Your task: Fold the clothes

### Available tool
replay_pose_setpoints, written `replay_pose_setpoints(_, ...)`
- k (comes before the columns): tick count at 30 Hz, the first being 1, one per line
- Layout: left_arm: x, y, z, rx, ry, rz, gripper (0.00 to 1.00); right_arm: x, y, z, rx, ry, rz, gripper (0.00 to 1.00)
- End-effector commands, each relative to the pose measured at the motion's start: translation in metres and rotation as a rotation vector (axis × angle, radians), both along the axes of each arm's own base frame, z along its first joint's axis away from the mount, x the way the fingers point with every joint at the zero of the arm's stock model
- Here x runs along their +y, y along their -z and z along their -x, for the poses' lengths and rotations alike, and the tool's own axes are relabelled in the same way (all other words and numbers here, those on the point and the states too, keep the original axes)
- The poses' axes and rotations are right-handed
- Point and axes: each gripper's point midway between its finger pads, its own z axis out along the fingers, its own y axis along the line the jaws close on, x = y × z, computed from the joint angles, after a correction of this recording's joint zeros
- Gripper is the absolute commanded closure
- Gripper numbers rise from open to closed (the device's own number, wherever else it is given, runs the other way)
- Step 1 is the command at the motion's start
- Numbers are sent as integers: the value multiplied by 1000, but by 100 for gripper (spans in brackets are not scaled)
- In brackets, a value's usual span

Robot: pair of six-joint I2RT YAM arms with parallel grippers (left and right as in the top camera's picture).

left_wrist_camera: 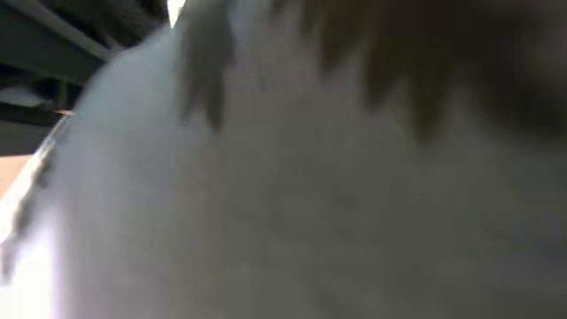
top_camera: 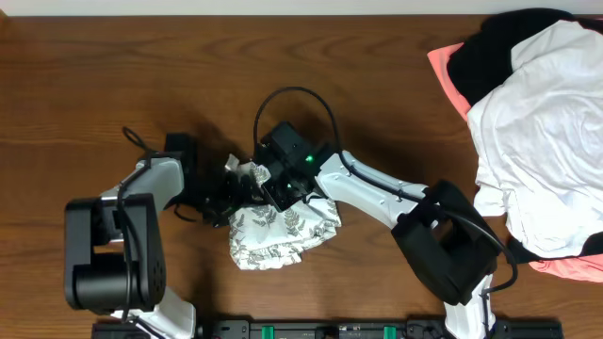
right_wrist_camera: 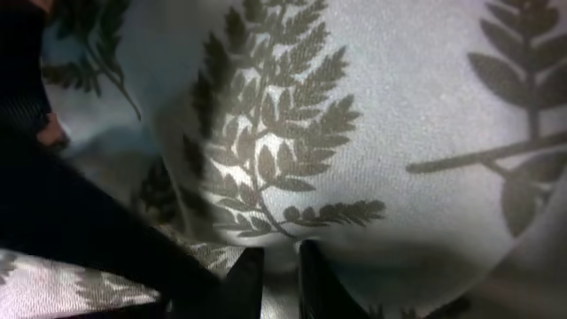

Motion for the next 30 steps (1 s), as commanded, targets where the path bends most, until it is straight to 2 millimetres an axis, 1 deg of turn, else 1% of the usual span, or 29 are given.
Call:
replay_pose_setpoints(1, 5, 24, 14, 41, 38, -69, 44, -6, 21, 7, 26, 5, 54, 86)
replay_pose_setpoints(3, 5, 24, 11, 25, 37, -70, 62, -5, 8, 3, 4, 9, 32, 85)
replay_pose_setpoints(5, 6, 25, 6, 2, 36, -73, 76, -5, -11, -2, -25, 18, 5, 84)
replay_pose_setpoints(6, 7, 25, 3, -11, 33, -75, 86, -6, -25, -6, -48, 26, -13, 84)
replay_pose_setpoints(7, 8, 25, 1, -22, 30, -76, 94, -8, -41, -10, -75, 35, -33, 83)
replay_pose_setpoints(8, 9, 25, -3, -36, 23, -77, 94, -12, -61, -14, -110, 49, -55, 83)
replay_pose_setpoints(9, 11, 24, -5, -45, 16, -78, 94, -15, -75, -17, -137, 60, -66, 83)
replay_pose_setpoints(11, 18, 22, -12, -72, -5, -91, 94, -29, -111, -26, -217, 102, -85, 82)
replay_pose_setpoints(12, 25, 20, -16, -85, -21, -112, 94, -38, -126, -31, -259, 126, -85, 82)
replay_pose_setpoints(13, 32, 19, -21, -99, -36, -135, 94, -49, -144, -34, -306, 148, -85, 82)
replay_pose_setpoints(15, 52, 14, -31, -135, -74, -197, 94, -71, -173, -39, -376, 201, -77, 79)
replay_pose_setpoints(18, 87, 2, -46, -172, -183, -302, 94, -102, -203, -36, -434, 247, -66, 79)
replay_pose_setpoints(21, 112, -17, -61, -235, -302, -327, 94, -124, -216, -28, -441, 266, -51, 79)
replay_pose_setpoints(23, 127, -32, -70, -286, -373, -337, 94, -136, -218, -24, -432, 281, -29, 79)
replay_pose_setpoints(25, 138, -42, -77, -318, -435, -341, 94, -145, -215, -21, -423, 295, 2, 79)
replay_pose_setpoints(28, 157, -56, -85, -340, -557, -343, 94, -153, -210, -18, -407, 303, 40, 80)
replay_pose_setpoints(30, 175, -58, -89, -331, -655, -366, 94, -154, -208, -17, -400, 301, 46, 80)
